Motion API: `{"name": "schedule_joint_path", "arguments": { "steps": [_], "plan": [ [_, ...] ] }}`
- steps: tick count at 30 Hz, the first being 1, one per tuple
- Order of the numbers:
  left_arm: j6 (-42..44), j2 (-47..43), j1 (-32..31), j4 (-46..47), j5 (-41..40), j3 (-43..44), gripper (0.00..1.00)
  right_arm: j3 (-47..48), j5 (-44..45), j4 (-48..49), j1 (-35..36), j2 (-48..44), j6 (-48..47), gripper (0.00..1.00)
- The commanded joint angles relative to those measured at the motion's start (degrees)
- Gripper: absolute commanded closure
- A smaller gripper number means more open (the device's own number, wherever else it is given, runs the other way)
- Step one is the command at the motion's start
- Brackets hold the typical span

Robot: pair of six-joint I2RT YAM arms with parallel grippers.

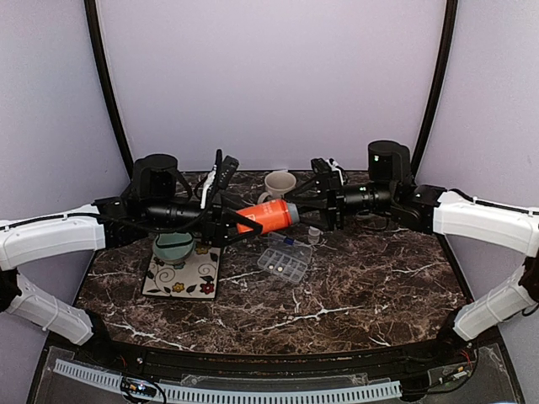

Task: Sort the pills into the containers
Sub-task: Screw the lid of the pill bottle onto the pill bottle.

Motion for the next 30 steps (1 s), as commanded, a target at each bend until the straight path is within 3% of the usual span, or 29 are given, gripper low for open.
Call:
{"name": "schedule_joint_path", "arguments": {
  "steps": [1, 7, 15, 25, 30],
  "plan": [
    [5.69, -3.92, -3.92, 12.43, -6.32, 2.49, 1.00, 0.24, -0.93, -4.47, 3.83, 3.78, 0.41, 0.97],
    [9.38, -5.92, -5.97, 12.79, -11.40, 1.34, 1.00, 0.32, -1.32, -3.82, 3.86, 4.46, 2.14, 0.98],
    [8.20, -7.46, -6.68, 18.12, -14.58, -2.30, 1.00, 0.75, -1.22, -3.37, 3.87, 4.41, 3.32, 0.96],
    [3.49, -8.91, -6.08, 19.57, -15.45, -5.04, 1.00, 1.64, 0.89, -5.97, 3.83, 2.16, -0.51, 0.58],
    [0.68, -10.88, -4.57, 21.10, -15.68, -7.32, 1.00, 1.48, 2.00, -6.47, 3.72, 0.65, -1.73, 0.46]
  ]
}}
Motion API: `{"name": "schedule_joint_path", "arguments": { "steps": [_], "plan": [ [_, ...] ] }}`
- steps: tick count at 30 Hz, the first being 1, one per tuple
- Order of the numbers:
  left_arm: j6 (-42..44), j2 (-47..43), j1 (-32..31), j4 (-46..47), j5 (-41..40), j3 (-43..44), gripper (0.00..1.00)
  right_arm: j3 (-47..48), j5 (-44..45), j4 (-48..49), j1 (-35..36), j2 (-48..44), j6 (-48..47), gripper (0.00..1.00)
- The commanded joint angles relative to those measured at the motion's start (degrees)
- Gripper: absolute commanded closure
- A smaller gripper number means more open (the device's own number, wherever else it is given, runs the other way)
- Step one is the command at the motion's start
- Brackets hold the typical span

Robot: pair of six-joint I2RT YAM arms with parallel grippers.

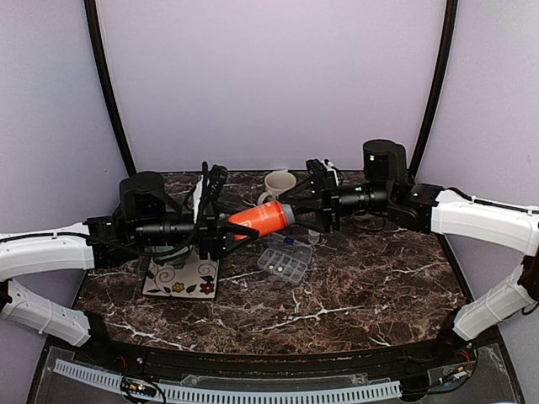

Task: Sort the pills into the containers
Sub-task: Screw the lid of the pill bottle onto the pill bottle.

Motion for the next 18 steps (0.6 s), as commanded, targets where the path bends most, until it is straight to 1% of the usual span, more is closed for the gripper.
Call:
{"name": "schedule_joint_path", "arguments": {
  "steps": [1, 5, 18],
  "plan": [
    [-3.71, -4.21, 0.87, 14.67, -0.57, 0.24, 1.00, -0.32, 1.15, -5.44, 2.15, -0.32, -3.17, 0.45],
    [-4.82, -4.69, 1.49, 15.11, -0.37, -0.16, 1.00, -0.22, 1.67, -6.66, 2.16, -0.81, -4.49, 0.39],
    [-7.65, -4.64, 3.01, 16.43, 1.74, -1.59, 1.00, 0.43, 3.78, -8.76, 2.01, -2.18, -7.33, 0.34]
  ]
}}
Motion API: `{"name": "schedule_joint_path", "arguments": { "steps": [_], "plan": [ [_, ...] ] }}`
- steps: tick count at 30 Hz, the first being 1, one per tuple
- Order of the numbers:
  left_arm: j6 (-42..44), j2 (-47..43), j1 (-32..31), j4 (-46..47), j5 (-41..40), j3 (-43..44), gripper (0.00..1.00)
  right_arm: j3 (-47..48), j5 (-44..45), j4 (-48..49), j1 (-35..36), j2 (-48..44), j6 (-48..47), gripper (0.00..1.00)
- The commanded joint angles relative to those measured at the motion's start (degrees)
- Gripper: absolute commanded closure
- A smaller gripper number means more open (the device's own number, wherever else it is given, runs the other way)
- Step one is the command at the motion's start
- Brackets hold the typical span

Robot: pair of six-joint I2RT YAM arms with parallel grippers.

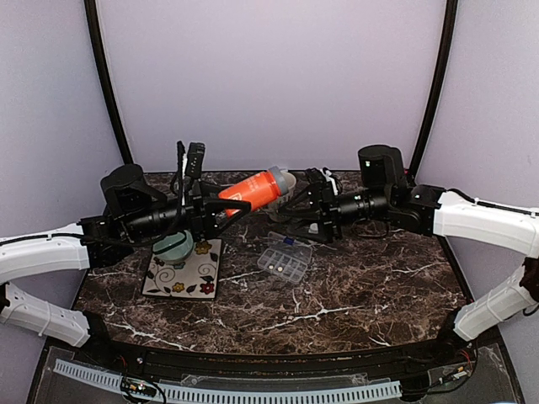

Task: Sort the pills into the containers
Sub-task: Screw the lid of the pill bottle onto the pill bottle.

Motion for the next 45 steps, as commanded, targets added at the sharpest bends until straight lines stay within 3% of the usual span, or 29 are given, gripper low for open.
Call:
{"name": "schedule_joint_path", "arguments": {
  "steps": [1, 8, 15, 23, 32, 39, 45],
  "plan": [
    [-1.47, -2.43, 0.70, 6.01, 1.42, -0.32, 1.00, 0.62, 1.81, -2.42, 0.24, -1.00, -2.89, 0.34],
    [-3.82, -3.46, 2.85, 7.15, 2.42, -1.61, 1.00, 3.10, 4.47, -11.49, 0.72, -2.61, -11.06, 0.33],
    [-9.60, -1.17, 6.35, 6.52, 12.30, 0.23, 1.00, 7.78, 17.28, -24.90, 2.63, -4.50, -32.79, 0.34],
    [-19.11, 5.83, 8.56, 8.47, 26.93, 3.83, 1.00, 2.61, 24.92, -21.42, 3.38, -11.91, -45.81, 0.34],
    [-34.76, 12.88, 10.32, 22.47, 38.44, 3.51, 1.00, 0.64, 20.97, -19.32, 3.64, -17.08, -53.99, 0.33],
    [-46.69, 18.29, 10.71, 35.74, 43.25, 3.29, 1.00, 2.37, 18.40, -19.12, 4.93, -16.72, -56.60, 0.30],
    [-49.81, 20.04, 10.75, 38.92, 45.17, 3.58, 1.00, 4.31, 17.39, -19.48, 6.17, -15.16, -57.54, 0.29]
  ]
}}
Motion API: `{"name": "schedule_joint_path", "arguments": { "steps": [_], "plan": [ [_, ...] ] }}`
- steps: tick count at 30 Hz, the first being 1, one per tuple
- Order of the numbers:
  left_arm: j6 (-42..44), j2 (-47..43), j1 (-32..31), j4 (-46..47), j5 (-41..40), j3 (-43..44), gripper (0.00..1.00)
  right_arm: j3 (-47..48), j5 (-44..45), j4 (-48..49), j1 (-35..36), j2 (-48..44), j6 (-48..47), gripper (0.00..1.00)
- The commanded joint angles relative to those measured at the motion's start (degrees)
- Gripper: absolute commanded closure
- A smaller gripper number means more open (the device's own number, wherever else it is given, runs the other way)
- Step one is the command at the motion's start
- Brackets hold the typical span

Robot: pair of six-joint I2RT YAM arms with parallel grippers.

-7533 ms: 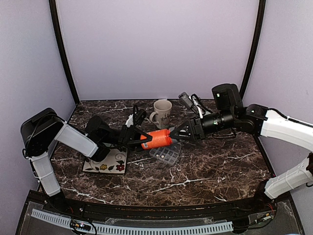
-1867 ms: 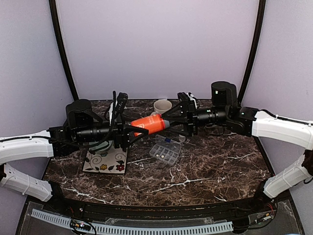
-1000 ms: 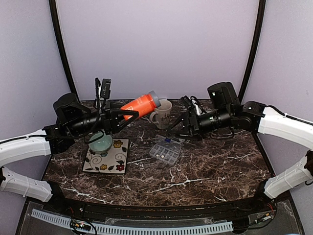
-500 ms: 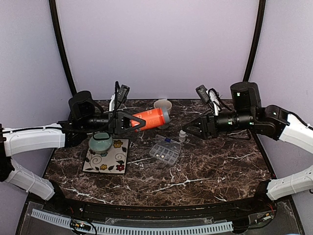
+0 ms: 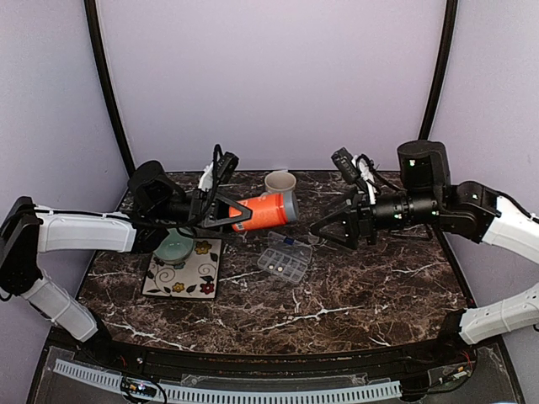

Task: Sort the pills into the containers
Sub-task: Screw the lid of the pill bottle onto the pill bottle.

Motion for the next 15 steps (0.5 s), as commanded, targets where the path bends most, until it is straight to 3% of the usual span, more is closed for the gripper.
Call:
{"name": "schedule_joint_path", "arguments": {
  "steps": [1, 15],
  "plan": [
    [-4.79, -0.05, 0.35, 8.18, 3.53, 1.86, 1.00, 2.90, -1.69, 1.87, 1.48, 1.12, -1.90, 0.28],
    [-8.58, 1.83, 0.35, 10.74, 5.94, 2.48, 1.00, 8.49, -2.40, 1.55, 3.49, 5.51, -4.06, 0.29]
  ]
}}
